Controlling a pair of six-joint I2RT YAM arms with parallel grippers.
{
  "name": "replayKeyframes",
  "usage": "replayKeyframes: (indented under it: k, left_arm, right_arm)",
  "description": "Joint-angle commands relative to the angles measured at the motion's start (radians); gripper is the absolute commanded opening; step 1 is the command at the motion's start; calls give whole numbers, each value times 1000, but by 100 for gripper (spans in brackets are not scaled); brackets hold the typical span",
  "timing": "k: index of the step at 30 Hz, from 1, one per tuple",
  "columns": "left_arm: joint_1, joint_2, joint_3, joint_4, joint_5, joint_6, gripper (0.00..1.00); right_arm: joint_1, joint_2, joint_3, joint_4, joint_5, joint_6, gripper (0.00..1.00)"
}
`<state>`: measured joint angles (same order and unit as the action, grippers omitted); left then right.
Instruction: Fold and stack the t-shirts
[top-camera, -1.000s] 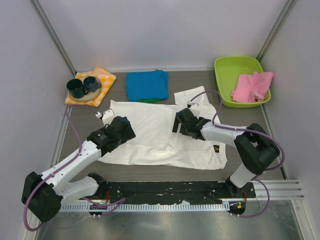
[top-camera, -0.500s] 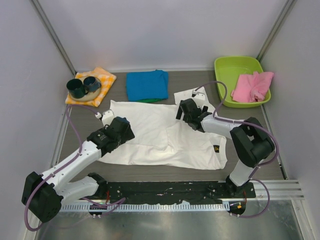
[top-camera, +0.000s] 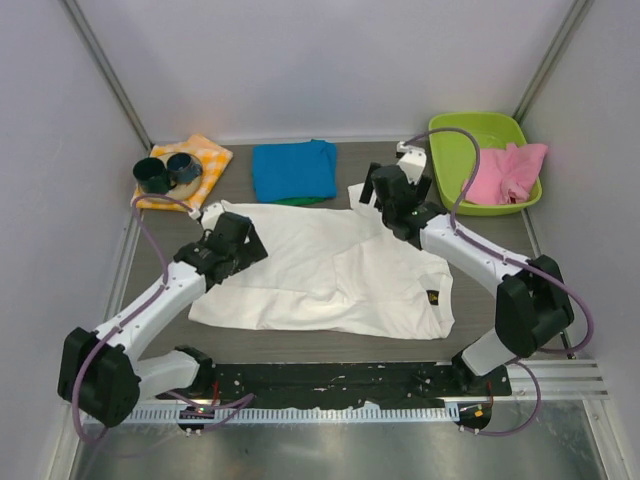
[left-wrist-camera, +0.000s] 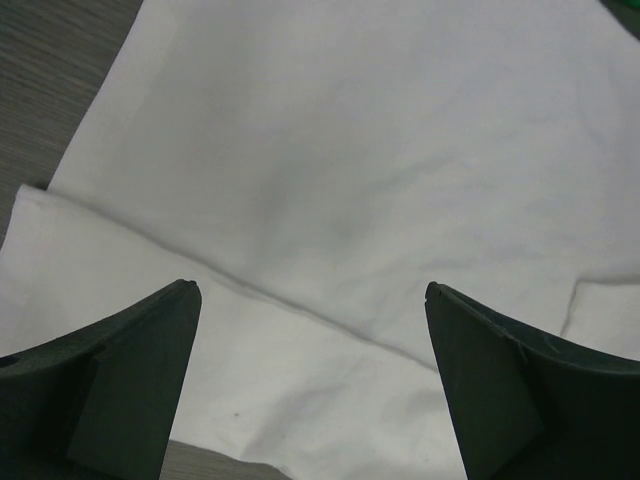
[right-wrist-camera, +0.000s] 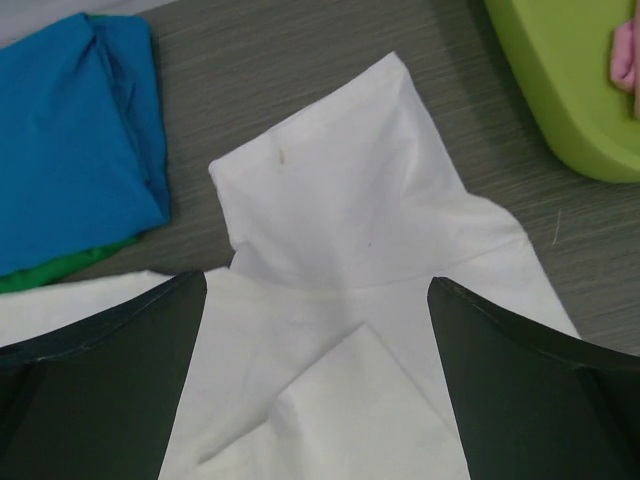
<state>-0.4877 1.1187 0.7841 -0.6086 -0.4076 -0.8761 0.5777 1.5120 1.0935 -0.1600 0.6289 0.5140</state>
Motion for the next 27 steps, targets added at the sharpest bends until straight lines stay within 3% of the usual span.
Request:
replayKeyframes:
  k: [1,7,15,17,21,27]
  left_arm:
    - [104,117,140,104,105,51,100]
    - [266,371,331,75,197,80,100]
    - [377,659,608,69,263,187,100]
    - [386,737,679,44,259,212,99]
    - [390,756,650,68,315,209,98]
    - [354,698,544,111,380,138,96]
  right_arm:
    - [-137,89,158,-91,-16,-54,100]
    - [-297,255,371,-165,-182,-49,100]
    - [-378,433,563,-217,-346,-72,99]
    - [-380,450,563,-217,-415,-54,98]
    - [-357,392,427,-132,-529,-12,99]
    - [-263,329,301,-116,-511,-11,99]
